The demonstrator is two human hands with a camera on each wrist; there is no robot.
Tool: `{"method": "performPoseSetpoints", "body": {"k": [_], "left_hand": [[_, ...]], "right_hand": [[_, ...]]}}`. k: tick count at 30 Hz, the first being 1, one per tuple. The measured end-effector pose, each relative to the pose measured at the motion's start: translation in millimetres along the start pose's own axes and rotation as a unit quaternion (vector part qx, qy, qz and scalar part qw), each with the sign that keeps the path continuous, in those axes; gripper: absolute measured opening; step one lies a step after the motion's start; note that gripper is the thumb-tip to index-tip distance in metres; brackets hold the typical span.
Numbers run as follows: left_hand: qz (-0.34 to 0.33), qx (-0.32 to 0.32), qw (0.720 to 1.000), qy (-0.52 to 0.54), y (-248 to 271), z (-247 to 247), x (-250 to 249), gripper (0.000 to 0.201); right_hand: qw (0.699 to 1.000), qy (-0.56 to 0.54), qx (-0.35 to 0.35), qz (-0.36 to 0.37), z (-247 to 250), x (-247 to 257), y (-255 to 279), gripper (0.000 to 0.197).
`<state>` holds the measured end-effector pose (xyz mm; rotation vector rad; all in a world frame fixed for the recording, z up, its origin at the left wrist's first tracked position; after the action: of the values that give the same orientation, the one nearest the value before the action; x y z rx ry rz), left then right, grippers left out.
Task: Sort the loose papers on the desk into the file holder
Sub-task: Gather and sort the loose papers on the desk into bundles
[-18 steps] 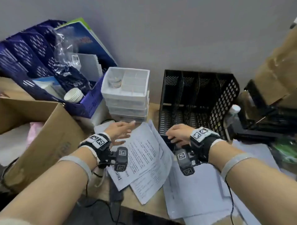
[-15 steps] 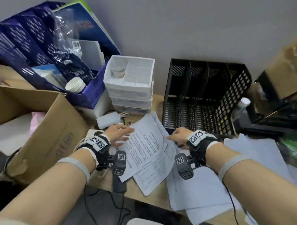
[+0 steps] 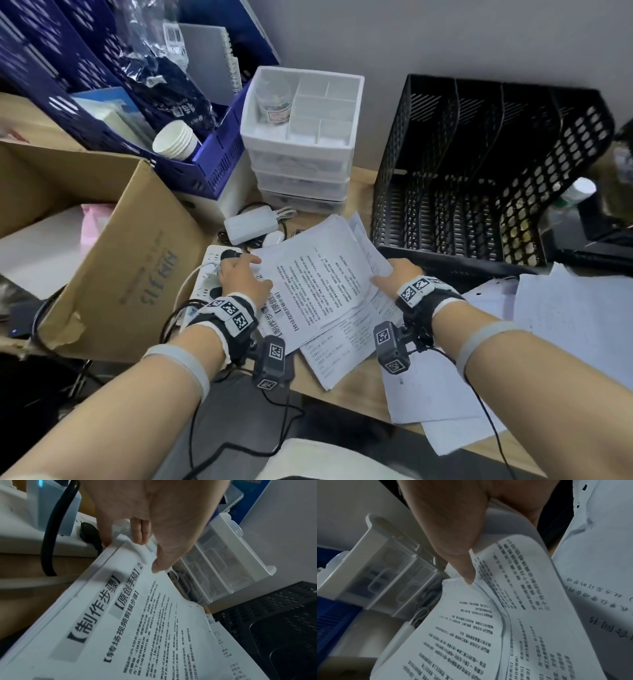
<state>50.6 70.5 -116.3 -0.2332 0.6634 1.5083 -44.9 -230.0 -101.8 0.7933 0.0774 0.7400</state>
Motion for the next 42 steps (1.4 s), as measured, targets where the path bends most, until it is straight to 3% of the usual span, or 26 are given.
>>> {"method": "performPoseSetpoints", "body": {"k": [3,6,8,11,13,16,18,23,28,31,37,42], "left_hand": [[0.014,-0.063,0.996,0.067,3.1,9.4,5.8,0.037],[0.035,-0.113,0.982,0.145,4.6,16.7,10.1,0.046],[0.076,-0.077,0.970,0.216,2.0,7.3,16.0,0.050],[0.085,0.086,0.951,0.285,-1.4,-26.2,14.9,0.025],[0.057,0.129,0.959,0.245,-4.5,-35.6,13.7,0.011],[0.014,0.087,0.976,0.200,-21.6,-19.9,2.0,0.020],[-0.016,0.060,0.982,0.177,-33.5,-0.2,-16.0,0.031],[-0.061,-0.018,0.983,0.170,-50.8,43.2,-69.9,0.020],[-0.137,-0.062,0.978,0.146,-57.2,62.5,-119.8,0.031],[-0.135,-0.076,0.982,0.104,-56.5,64.2,-131.7,0.032],[-0.076,-0.044,0.996,0.026,-71.2,51.4,-128.4,0.037],[-0.033,-0.097,0.995,-0.004,-50.8,45.9,-121.5,0.035]], "right_hand": [[0.999,-0.037,-0.032,-0.011,2.3,-3.9,1.5,0.026],[0.996,-0.078,-0.037,-0.006,3.6,-9.6,5.9,0.024],[0.992,-0.117,-0.045,0.020,7.4,-10.1,10.3,0.027],[0.980,-0.176,-0.052,0.075,20.8,-7.0,20.9,0.024],[0.970,-0.208,-0.066,0.107,37.3,-8.0,30.3,0.019],[0.957,-0.253,-0.093,0.105,63.2,-29.5,38.6,0.022],[0.958,-0.253,-0.113,0.073,74.1,-59.4,37.7,0.026],[0.951,-0.266,-0.146,-0.062,70.9,-150.7,43.9,0.031],[0.925,-0.326,-0.165,-0.108,57.8,-199.3,63.8,0.033],[0.915,-0.339,-0.180,-0.126,53.7,-215.9,71.3,0.032],[0.894,-0.353,-0.217,-0.167,50.3,-254.5,90.5,0.030],[0.877,-0.364,-0.257,-0.177,54.4,-276.7,103.6,0.024]]}}
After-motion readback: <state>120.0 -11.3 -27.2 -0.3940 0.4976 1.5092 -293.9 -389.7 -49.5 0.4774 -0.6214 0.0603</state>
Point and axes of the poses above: each hand's wrist, its own y-axis away from the middle knuckle, its own z-axis out of the back of the hand, x = y × z, the point moved 8 cm from there along -y, towards the middle knuckle, and after that the axes turned 10 degrees about -z, right-handed, at the moved point
